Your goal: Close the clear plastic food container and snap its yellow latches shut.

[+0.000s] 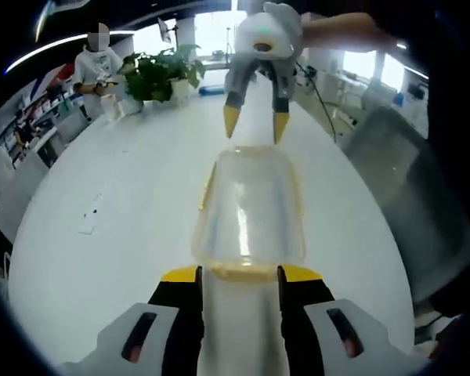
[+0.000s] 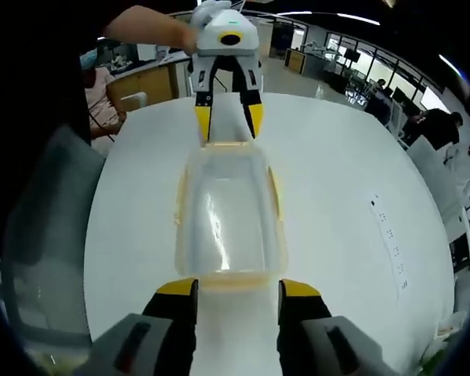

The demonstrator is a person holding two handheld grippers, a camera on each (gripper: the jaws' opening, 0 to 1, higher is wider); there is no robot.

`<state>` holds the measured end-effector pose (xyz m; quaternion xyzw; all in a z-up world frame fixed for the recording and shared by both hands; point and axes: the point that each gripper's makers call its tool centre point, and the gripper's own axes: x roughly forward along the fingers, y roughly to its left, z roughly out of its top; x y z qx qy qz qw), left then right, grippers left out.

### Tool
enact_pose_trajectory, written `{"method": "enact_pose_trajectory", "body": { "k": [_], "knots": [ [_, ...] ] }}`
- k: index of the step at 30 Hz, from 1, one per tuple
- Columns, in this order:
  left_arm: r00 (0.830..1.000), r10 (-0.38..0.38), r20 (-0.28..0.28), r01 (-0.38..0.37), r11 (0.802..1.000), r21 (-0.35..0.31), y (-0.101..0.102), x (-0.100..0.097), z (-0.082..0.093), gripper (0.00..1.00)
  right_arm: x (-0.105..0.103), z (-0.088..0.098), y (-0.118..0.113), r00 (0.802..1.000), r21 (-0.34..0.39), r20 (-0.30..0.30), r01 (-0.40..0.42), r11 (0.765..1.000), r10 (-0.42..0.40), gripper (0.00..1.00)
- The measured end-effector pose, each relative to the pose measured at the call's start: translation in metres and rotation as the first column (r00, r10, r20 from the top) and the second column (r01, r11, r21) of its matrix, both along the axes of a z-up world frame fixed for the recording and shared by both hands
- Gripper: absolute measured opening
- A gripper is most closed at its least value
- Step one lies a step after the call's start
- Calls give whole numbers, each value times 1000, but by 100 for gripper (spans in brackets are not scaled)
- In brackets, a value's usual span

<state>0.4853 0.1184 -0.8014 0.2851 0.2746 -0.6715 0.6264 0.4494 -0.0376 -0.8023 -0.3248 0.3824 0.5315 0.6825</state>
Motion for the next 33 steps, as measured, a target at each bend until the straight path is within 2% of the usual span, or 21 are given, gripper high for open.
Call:
{"method": "enact_pose_trajectory", "body": {
  "k": [6,8,11,15,24,26,33],
  "knots": [
    [1000,0,-2,0,999,-33,-14,-2,9,34,6,7,16,1000,58,-10,11,998,-11,35],
    [998,-37,50,36,999,16,-14,-2,3,33,10,7,18,1000,62,-7,16,998,-15,35],
    [999,-24,29,24,1000,-8,-26,-6,5,33,11,6,32,1000,88,-18,11,996,-9,31],
    [1000,-6,9,6,999,-49,-42,-8,8,33,11,5,57,1000,101,-8,-29,994,29,32],
    [1000,-9,4,9,998,-65,-49,-8,11,32,11,3,70,999,106,-10,-45,993,47,32],
    [1000,2,-15,-3,997,-71,-53,-9,11,31,11,4,74,999,114,-10,-49,992,50,32],
    [999,-33,-21,32,997,-76,-73,-28,5,31,24,5,81,998,118,1,-62,991,62,32]
  ]
}}
